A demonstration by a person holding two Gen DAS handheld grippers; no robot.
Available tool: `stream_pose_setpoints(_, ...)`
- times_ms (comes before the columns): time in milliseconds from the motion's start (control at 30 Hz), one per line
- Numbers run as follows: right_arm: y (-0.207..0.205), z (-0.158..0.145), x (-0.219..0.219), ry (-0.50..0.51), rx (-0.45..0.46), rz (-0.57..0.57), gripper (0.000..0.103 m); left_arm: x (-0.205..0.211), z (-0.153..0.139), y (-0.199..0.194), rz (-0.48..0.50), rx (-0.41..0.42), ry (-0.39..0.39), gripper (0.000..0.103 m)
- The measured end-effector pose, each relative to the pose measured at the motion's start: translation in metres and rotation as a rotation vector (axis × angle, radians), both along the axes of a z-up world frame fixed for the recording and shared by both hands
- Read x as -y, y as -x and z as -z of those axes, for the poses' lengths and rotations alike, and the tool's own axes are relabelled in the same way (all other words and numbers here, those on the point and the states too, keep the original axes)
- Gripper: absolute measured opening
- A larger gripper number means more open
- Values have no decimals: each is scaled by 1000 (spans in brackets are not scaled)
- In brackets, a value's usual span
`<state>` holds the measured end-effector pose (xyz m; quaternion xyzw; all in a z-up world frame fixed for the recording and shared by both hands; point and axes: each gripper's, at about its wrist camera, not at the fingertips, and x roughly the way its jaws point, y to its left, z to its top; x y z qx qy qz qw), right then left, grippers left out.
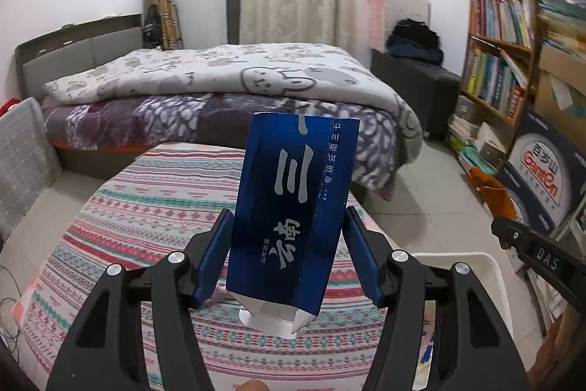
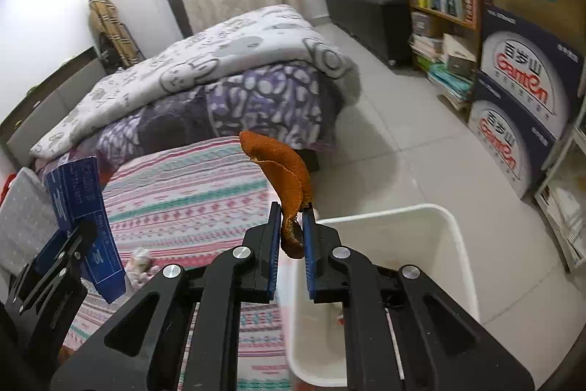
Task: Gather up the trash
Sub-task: 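Carry the orange peel over the bin and open the right tool, then lower the blue box into the bin and open the left tool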
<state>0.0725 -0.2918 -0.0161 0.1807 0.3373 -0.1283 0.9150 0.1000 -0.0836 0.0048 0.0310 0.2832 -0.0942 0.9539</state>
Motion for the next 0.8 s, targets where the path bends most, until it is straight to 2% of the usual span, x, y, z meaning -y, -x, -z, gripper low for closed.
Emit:
stream_pose_setpoints(67,5,2,10,-4,-12,25,12,10,3,1,30,-16,7,60)
stream_pose_setpoints(167,12,4,23,-5,-20,67,18,22,6,2,65,-38,15,60)
stream_pose_setpoints(233,17,3,32,-6,-15,95,37,32,9,3,91,-48,14,60)
stream_pose_setpoints(267,21,2,37,-2,-9,111,41,37,10,4,105,-52,12,60)
stream_pose_setpoints(567,45,7,77,24,-20,216,56,79,27,13,222,-126,25,60)
stream_pose_setpoints(633,49,7,82,50,-27,238,71,88,32,14,248,-147,28,60)
stream_pose_setpoints(800,61,8,97,94,-40,299,87,106,40,22,304,-168,22,61)
